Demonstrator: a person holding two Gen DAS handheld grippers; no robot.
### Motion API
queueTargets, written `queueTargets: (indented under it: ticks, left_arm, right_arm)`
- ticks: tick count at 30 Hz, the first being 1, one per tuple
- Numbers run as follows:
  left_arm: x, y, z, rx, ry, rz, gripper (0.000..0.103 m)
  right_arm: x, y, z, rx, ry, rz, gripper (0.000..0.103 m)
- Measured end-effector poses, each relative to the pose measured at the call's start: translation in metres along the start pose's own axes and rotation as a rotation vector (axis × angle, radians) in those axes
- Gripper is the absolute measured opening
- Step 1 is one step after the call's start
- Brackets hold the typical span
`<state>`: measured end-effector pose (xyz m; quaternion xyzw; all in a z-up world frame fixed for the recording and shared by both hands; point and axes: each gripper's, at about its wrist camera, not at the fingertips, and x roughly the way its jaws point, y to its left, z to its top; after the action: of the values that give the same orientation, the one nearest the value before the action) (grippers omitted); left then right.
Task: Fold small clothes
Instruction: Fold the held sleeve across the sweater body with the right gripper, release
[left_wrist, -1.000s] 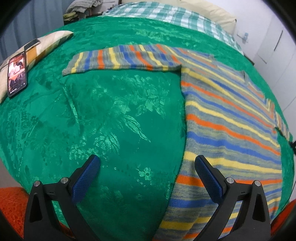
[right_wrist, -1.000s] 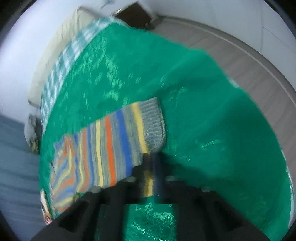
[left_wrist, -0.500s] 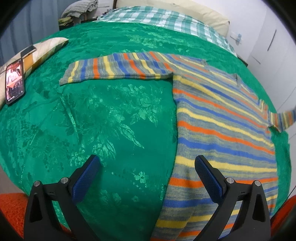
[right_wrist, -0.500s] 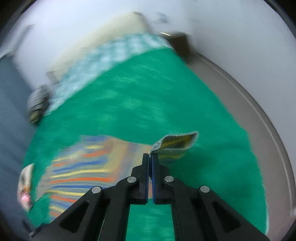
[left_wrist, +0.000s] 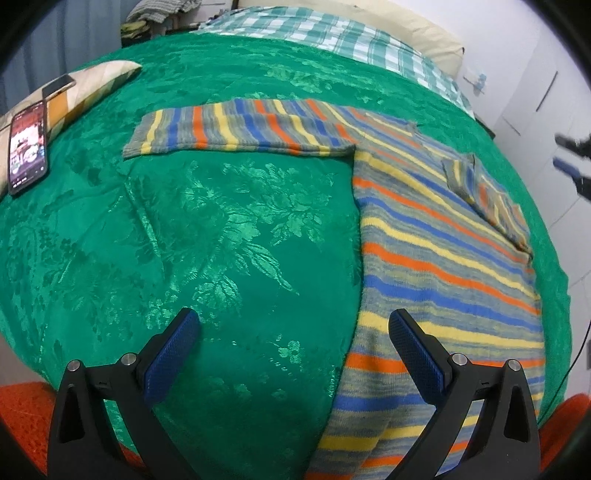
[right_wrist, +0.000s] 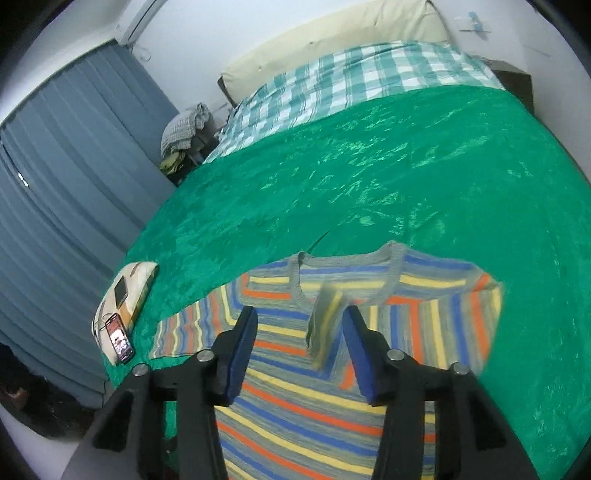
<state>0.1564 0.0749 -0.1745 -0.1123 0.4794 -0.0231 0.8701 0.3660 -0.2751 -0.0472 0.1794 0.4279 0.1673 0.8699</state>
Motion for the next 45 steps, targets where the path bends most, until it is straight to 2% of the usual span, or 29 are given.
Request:
queueTargets:
  ticks: [4,7,11,13,15,20,24,28,30,31,34,37,39,41,42,43,44,45]
  left_arm:
    - [0.002,0.0,0.001,-0.01,0.001,-0.001,0.102]
    - [0.003,-0.002,0.0,-0.007,0.005,-0.002,0.102]
    - [0.004,-0.005,-0.002,0.011,0.001,0.023,0.102]
    - [0.006,-0.006,-0.003,0.01,0.007,0.03,0.102]
    - [0.009,-0.006,-0.003,0.009,0.014,0.034,0.102]
    - [0.013,-0.01,-0.005,0.019,0.021,0.05,0.102]
    - [0.012,-0.01,-0.007,0.033,0.026,0.055,0.102]
    - [0.013,-0.007,-0.006,0.018,0.036,0.04,0.102]
    - [0.014,-0.005,-0.004,0.007,0.039,0.031,0.102]
    - [0.014,-0.005,-0.004,0.003,0.04,0.029,0.102]
    - [0.015,-0.004,-0.003,-0.004,0.044,0.023,0.102]
    - [0.015,-0.005,-0.002,-0.005,0.049,0.016,0.102]
    - [0.016,-0.006,-0.002,-0.002,0.051,0.017,0.102]
    - [0.015,-0.008,-0.003,0.001,0.05,0.02,0.102]
    - [0.015,-0.008,-0.003,0.002,0.048,0.019,0.102]
    - [0.014,-0.007,-0.003,0.001,0.046,0.019,0.102]
    - [0.013,-0.007,-0.003,-0.002,0.042,0.019,0.102]
    - [0.012,-0.006,-0.004,-0.005,0.037,0.02,0.102]
  right_arm:
    - [-0.029,-0.028,-0.03,0.013,0.006,-0.048,0.049]
    - [-0.043,-0.051,-0.06,0.02,0.024,-0.121,0.052]
    - [-0.044,-0.086,-0.119,0.02,0.071,-0.257,0.053]
    - [-0.038,-0.092,-0.136,0.013,0.098,-0.267,0.053]
    - [-0.03,-0.082,-0.138,-0.02,0.116,-0.228,0.053]
    - [0.018,0.003,-0.128,-0.37,0.149,-0.169,0.05]
    - [0.073,0.042,-0.114,-0.513,0.179,-0.173,0.049]
    - [0.119,0.056,-0.099,-0.556,0.212,-0.186,0.042]
    - [0.137,0.059,-0.099,-0.592,0.241,-0.212,0.02]
    - [0.147,0.061,-0.1,-0.606,0.258,-0.238,0.002]
    - [0.15,0.06,-0.1,-0.595,0.275,-0.204,0.002]
    - [0.138,0.064,-0.114,-0.641,0.319,-0.143,0.002]
    - [0.126,0.058,-0.117,-0.593,0.346,-0.085,0.007]
    - [0.101,0.045,-0.117,-0.512,0.33,-0.022,0.026]
    - [0.093,0.041,-0.116,-0.486,0.314,-0.008,0.033]
    - [0.077,0.034,-0.117,-0.448,0.279,-0.007,0.048]
    - [0.058,0.025,-0.121,-0.402,0.232,-0.015,0.059]
    - [0.044,0.018,-0.125,-0.372,0.2,-0.029,0.062]
